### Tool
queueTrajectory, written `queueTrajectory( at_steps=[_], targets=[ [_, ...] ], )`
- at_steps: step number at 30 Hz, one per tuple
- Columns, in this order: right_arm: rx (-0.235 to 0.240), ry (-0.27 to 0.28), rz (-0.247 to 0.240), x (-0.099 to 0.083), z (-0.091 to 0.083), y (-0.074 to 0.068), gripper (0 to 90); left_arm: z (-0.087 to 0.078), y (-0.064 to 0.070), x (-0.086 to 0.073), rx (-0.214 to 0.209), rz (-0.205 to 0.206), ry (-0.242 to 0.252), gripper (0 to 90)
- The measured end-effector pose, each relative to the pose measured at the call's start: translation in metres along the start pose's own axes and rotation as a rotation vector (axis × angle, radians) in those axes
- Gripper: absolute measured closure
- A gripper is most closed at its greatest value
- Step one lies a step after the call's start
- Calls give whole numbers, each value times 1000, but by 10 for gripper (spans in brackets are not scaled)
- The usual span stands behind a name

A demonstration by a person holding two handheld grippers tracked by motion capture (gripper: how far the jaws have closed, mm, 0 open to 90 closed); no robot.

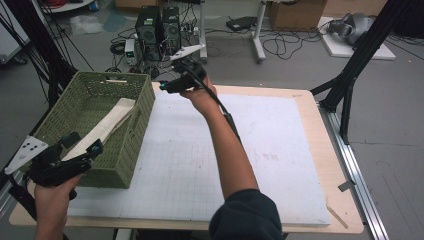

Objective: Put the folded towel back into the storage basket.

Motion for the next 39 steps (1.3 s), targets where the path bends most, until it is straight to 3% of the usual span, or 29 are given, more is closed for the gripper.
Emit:
queueTrajectory(
  at_steps=[3, 4, 5, 14, 20, 24, 31, 39],
  targets=[
    [-12, -8, 24, -18, -23, 7, 214, 6, 11, 3, -64, 6, 13, 183],
    [-15, 7, 43, -30, -39, 11, 213, 8, 15, 4, -87, 8, 14, 183],
    [-15, 7, 43, -30, -39, 11, 213, 10, 18, 5, -101, 15, 11, 183],
    [-63, 35, 120, -88, -97, 22, 206, 27, 52, 7, -175, 100, -19, 191],
    [-82, 44, 155, -131, -125, 20, 196, 43, 80, 4, -246, 143, -49, 191],
    [-106, 57, 153, -154, -145, 16, 188, 54, 98, -2, -285, 167, -71, 185],
    [-144, 87, 215, -207, -176, 13, 182, 70, 123, -12, -371, 160, -86, 182],
    [-222, 77, 268, -258, -202, 14, 182, 86, 139, -24, -411, 171, -103, 182]
  ],
)
Point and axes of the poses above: each handheld gripper's, and its own axes: z roughly forward along the jaws, x roughly out of its top, y roughly to its right, the point moved 5 cm from there along z, roughly forward along the jaws, and after that the axes turned 10 degrees about -y, right-handed, at the moved point
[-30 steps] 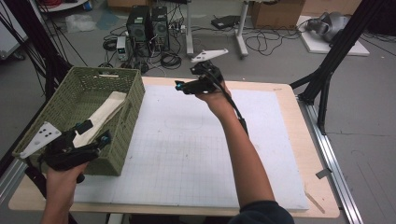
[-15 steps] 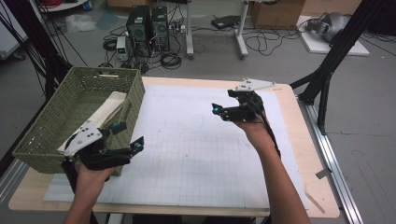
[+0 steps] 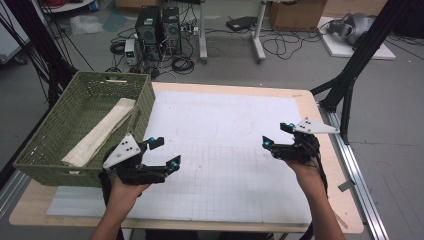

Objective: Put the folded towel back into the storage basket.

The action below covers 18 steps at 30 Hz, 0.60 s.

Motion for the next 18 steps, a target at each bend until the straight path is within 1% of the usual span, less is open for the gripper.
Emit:
queueTrajectory(
  at_steps=[4, 5, 7, 10, 11, 13, 15, 17, 18],
  targets=[
    [-45, 10, 14, -18, -13, 5, 169, 14, 5, -7, -19, 7, -8, 182],
    [-56, 11, 25, -23, -16, 5, 165, 18, 6, -9, -20, 17, -14, 183],
    [-83, 18, 29, -33, -21, 6, 164, 25, 9, -13, -29, 28, -25, 183],
    [-117, 15, 34, -48, -27, 5, 164, 35, 12, -19, -40, 33, -51, 185],
    [-124, 11, 28, -53, -29, 6, 164, 38, 13, -22, -40, 37, -58, 186],
    [-140, 6, 33, -61, -31, 7, 164, 44, 13, -26, -39, 37, -60, 187],
    [-152, 10, 39, -69, -34, 7, 164, 48, 13, -31, -26, 44, -62, 188],
    [-152, 14, 54, -76, -36, 7, 164, 50, 12, -36, -22, 50, -70, 188],
    [-143, 15, 58, -80, -36, 6, 164, 51, 12, -38, -17, 53, -73, 188]
  ],
)
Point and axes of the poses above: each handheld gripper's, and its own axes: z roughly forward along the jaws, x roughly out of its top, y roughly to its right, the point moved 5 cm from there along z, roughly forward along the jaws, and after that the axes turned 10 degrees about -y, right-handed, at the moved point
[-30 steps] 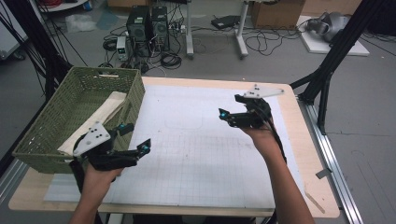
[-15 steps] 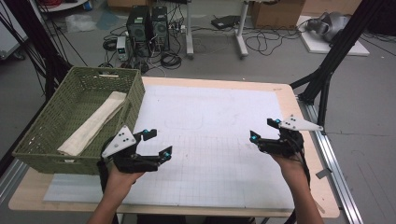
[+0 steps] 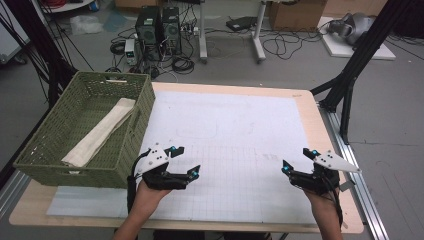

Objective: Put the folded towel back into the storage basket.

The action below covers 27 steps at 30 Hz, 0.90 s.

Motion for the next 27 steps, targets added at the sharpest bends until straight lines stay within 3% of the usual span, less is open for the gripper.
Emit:
queueTrajectory(
  at_steps=[3, 6, 13, 27],
  targets=[
    [10, -12, 24, -13, 1, -1, 164, 2, 0, -4, -1, 2, -4, 188],
    [2, -40, 15, -19, 5, -1, 164, 1, -1, -7, 6, 10, -2, 188],
    [4, -60, 6, -21, 12, -6, 164, -5, -5, -13, 24, 1, -5, 189],
    [-1, -46, 10, -17, 14, -9, 164, -9, -5, -17, 31, -8, -11, 189]
  ],
)
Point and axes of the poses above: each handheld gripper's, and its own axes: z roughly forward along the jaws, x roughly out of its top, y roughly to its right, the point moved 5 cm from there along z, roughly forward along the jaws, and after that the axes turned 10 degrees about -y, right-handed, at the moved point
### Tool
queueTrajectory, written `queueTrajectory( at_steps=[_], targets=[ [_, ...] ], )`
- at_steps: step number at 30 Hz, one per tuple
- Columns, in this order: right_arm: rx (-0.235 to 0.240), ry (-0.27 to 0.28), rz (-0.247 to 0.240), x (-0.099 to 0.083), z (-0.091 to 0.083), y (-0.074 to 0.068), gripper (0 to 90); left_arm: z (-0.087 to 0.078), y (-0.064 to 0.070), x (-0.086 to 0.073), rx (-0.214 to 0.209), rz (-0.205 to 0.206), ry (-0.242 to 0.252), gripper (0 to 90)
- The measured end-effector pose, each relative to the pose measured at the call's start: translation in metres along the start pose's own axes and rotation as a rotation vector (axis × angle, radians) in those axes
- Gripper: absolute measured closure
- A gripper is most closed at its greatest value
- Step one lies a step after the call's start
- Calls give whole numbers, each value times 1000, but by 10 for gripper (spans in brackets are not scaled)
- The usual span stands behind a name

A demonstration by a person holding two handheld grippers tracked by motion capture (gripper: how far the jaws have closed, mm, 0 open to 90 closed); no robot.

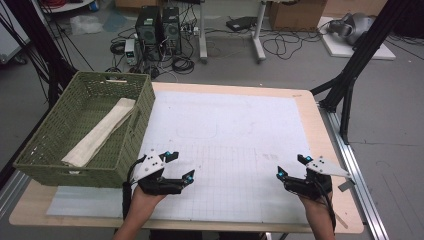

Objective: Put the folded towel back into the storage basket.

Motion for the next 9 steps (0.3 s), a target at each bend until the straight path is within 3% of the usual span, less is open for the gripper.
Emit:
queueTrajectory(
  at_steps=[6, 9],
  targets=[
    [-4, -1, -26, 0, 0, -1, 164, 3, -1, -3, 3, -7, -14, 189],
    [-2, 0, -16, 0, 0, -1, 164, 4, -3, -4, 7, -13, -20, 186]
  ],
)
Point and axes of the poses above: each handheld gripper's, and its own axes: z roughly forward along the jaws, x roughly out of its top, y roughly to its right, the point moved 5 cm from there along z, roughly forward along the jaws, and after that the axes turned 10 degrees about -y, right-handed, at the moved point
